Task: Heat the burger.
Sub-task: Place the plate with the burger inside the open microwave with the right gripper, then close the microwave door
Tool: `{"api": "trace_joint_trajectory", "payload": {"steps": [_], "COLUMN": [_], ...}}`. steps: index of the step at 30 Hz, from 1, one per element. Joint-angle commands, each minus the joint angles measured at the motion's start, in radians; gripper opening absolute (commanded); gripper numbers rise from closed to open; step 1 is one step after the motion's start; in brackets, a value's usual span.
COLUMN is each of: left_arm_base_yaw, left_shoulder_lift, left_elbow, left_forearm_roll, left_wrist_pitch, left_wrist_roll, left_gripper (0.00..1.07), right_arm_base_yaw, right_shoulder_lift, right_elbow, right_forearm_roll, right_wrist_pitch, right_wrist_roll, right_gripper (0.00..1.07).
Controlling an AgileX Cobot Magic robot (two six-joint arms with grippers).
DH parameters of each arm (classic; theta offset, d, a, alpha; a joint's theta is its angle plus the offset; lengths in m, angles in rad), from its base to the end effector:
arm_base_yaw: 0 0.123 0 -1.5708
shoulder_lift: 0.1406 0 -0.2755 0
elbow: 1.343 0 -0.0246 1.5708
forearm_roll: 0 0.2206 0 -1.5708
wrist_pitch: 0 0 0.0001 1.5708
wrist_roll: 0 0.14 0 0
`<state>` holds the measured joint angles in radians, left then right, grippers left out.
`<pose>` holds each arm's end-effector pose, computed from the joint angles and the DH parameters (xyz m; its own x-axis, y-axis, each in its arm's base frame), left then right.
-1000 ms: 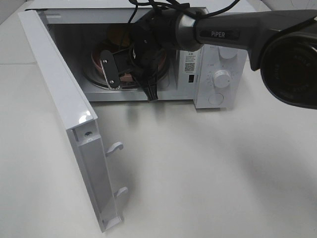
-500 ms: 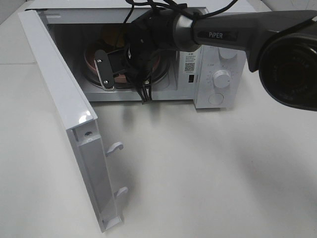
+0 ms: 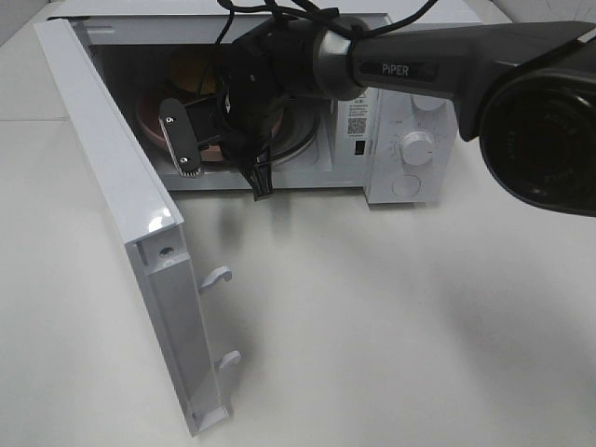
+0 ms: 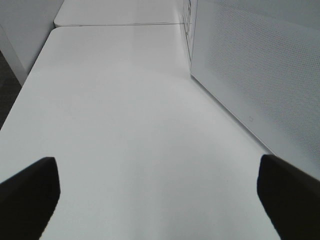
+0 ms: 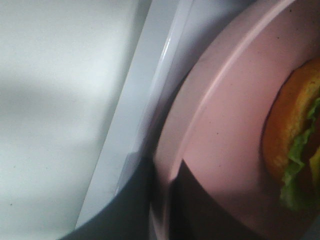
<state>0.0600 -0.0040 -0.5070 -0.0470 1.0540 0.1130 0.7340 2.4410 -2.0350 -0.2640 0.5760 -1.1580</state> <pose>0.0214 -0.0044 0.2435 -0.4393 0.0633 -0.8961 0.0162 0.9979 0.0626 0.4135 0.3462 0.1168 0.4771 -0.8788 -0.0129 -0.6739 -0.3563 -0.6473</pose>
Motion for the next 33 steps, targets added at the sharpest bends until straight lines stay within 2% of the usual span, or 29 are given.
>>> {"api": "trace_joint_trajectory", "payload": {"steps": [1, 3, 6, 8, 9, 11, 14, 15, 17, 18, 20, 22, 25, 33], "left_arm_base_yaw": [-0.006, -0.006, -0.006, -0.006, -0.006, -0.006, -0.006, -0.006, -0.006, -0.006, -0.006, -0.006, -0.006, -0.006], "left_shoulder_lift": [-0.018, -0.018, -0.018, -0.018, -0.018, -0.018, -0.018, -0.018, -0.018, -0.018, -0.018, -0.018, -0.018, -0.018], "left_elbow": [0.001, 0.001, 0.001, 0.001, 0.001, 0.001, 0.001, 0.001, 0.001, 0.001, 0.001, 0.001, 0.001, 0.001], "left_forearm_roll": [0.002, 0.002, 0.002, 0.002, 0.002, 0.002, 0.002, 0.002, 0.002, 0.002, 0.002, 0.002, 0.002, 0.002], "left_wrist_pitch": [-0.008, -0.008, -0.008, -0.008, -0.008, -0.008, -0.008, -0.008, -0.008, -0.008, -0.008, -0.008, -0.008, -0.008], "left_wrist_roll": [-0.001, -0.001, -0.001, -0.001, -0.001, -0.001, -0.001, -0.001, -0.001, -0.001, -0.001, -0.001, -0.001, -0.001], "left_gripper": [1.05, 1.05, 1.05, 1.05, 1.05, 1.05, 1.05, 1.05, 1.05, 1.05, 1.05, 1.05, 1.05, 1.05], "right_arm_base_yaw": [0.001, 0.001, 0.001, 0.000, 0.000, 0.000, 0.000, 0.000, 0.000, 0.000, 0.000, 0.000, 0.000, 0.000], "right_shoulder_lift": [-0.009, -0.009, -0.009, -0.009, -0.009, -0.009, -0.009, -0.010, -0.011, -0.012, -0.012, -0.014, -0.025, -0.040], "right_elbow": [-0.019, -0.019, -0.019, -0.019, -0.019, -0.019, -0.019, -0.019, -0.019, -0.019, -0.019, -0.019, -0.019, -0.019], "right_forearm_roll": [-0.011, -0.011, -0.009, -0.009, -0.009, -0.004, -0.004, 0.003, 0.004, 0.007, 0.007, 0.007, 0.010, 0.018], "right_wrist_pitch": [-0.049, -0.048, -0.049, -0.050, -0.050, -0.051, -0.050, -0.043, -0.036, -0.023, -0.022, -0.017, 0.001, 0.030], "right_wrist_roll": [0.002, 0.011, 0.013, 0.040, 0.040, 0.062, 0.067, 0.076, 0.076, 0.073, 0.073, 0.075, 0.078, 0.088], "right_gripper": [0.00, 0.01, 0.06, 0.14, 0.14, 0.28, 0.31, 0.40, 0.43, 0.49, 0.52, 0.60, 0.64, 0.64]}}
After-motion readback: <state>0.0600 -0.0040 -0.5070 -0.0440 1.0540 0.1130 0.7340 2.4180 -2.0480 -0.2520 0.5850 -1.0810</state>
